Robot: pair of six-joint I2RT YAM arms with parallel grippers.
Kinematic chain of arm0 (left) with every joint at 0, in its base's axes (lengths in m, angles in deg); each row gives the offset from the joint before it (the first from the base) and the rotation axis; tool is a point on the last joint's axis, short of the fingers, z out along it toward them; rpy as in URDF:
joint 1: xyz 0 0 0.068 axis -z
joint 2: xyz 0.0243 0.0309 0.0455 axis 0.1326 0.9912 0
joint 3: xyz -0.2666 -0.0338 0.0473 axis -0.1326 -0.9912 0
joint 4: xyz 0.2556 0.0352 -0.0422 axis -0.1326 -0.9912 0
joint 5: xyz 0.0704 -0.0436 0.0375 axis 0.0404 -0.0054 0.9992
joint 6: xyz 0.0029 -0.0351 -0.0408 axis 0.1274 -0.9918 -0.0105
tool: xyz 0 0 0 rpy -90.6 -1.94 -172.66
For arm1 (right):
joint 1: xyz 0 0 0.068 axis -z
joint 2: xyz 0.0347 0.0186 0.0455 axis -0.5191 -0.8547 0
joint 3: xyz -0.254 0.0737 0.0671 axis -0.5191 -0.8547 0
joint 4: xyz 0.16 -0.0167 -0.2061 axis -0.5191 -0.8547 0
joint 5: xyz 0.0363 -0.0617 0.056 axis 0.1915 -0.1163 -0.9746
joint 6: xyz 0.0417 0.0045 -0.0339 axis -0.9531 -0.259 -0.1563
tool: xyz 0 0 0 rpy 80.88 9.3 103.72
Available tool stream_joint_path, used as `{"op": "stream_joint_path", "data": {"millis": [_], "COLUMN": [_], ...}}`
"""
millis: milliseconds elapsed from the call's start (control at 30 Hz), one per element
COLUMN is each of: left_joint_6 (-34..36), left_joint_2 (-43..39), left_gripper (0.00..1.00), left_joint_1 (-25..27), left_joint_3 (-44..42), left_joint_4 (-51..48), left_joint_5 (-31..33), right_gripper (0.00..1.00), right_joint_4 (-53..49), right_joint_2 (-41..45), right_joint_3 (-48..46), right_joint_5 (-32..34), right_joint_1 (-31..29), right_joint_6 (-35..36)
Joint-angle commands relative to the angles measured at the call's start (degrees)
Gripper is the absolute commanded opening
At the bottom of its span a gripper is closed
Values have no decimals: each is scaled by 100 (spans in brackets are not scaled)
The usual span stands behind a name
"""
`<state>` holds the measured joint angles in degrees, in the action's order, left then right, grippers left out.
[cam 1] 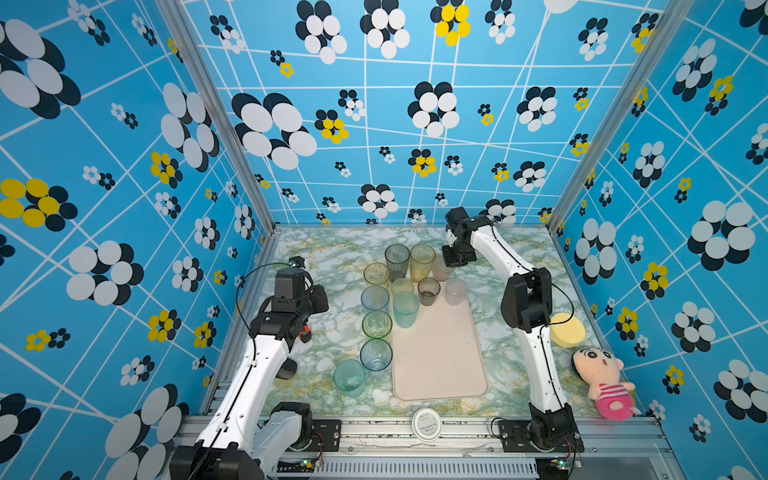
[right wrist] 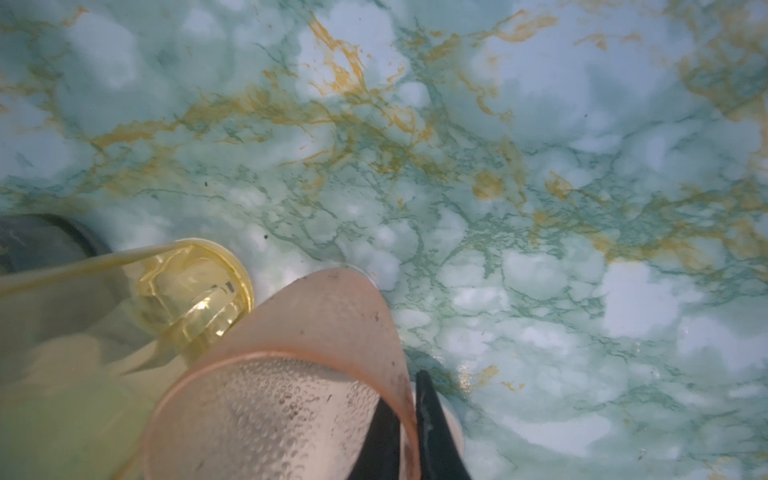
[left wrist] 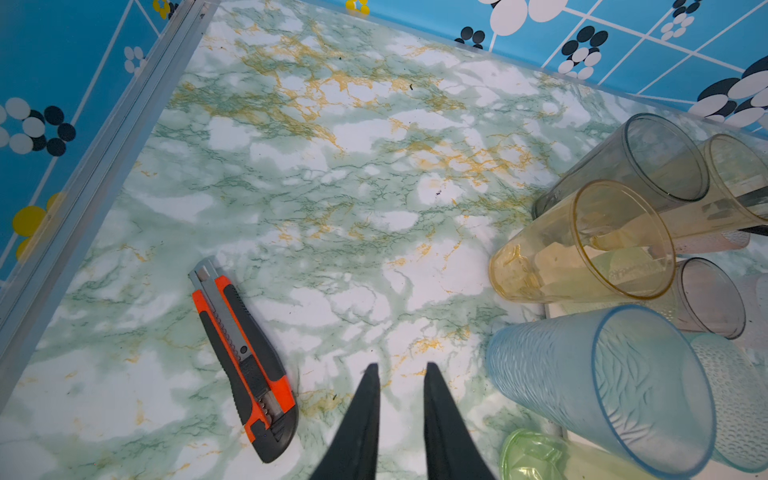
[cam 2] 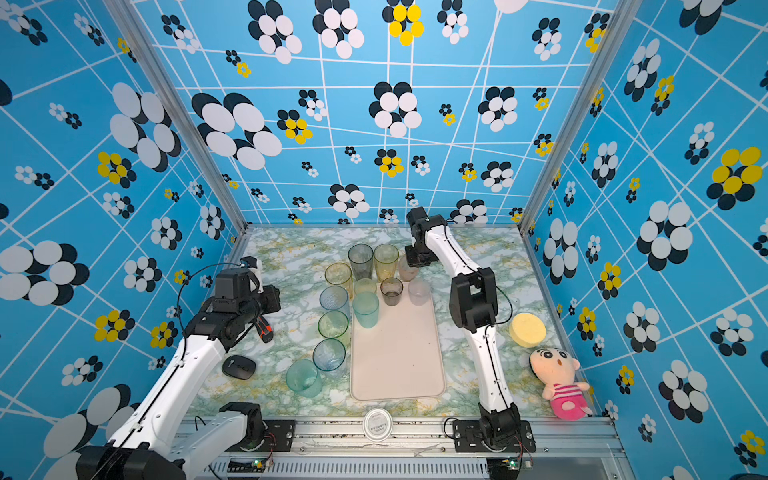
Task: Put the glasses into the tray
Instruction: 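Close the right gripper on the pink dotted glass and lift it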
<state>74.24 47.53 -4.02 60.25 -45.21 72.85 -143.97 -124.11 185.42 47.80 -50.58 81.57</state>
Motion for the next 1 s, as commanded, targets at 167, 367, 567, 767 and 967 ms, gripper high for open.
{"op": "stream_joint_path", "data": {"millis": [167, 367, 567, 767, 967], "left_joint_6": [42, 70, 85, 89, 60], "left_joint_2": [-28, -28, -84, -184, -99], "left_gripper": [22, 22, 21, 21, 20], "left_joint_1": [-70, -70, -60, -36, 53], "left_joint_3": [-99, -121, -174, -180, -150], "left_joint_4": [7, -8, -58, -115, -64], "left_joint_5": [-131, -150, -127, -192, -237], "right_gripper": [6, 4, 3, 2, 2], "right_joint_4": [-134, 155, 477, 824, 1012], "right_joint_2": [46, 382, 810, 1375, 2571], "right_joint_3": [122, -169, -528, -1109, -1963], "right_joint_5": [171, 357, 483, 595, 883], "right_joint_1": [-46, -21, 65, 230, 384], "right_joint_6": [-41, -77, -172, -210, -68]}}
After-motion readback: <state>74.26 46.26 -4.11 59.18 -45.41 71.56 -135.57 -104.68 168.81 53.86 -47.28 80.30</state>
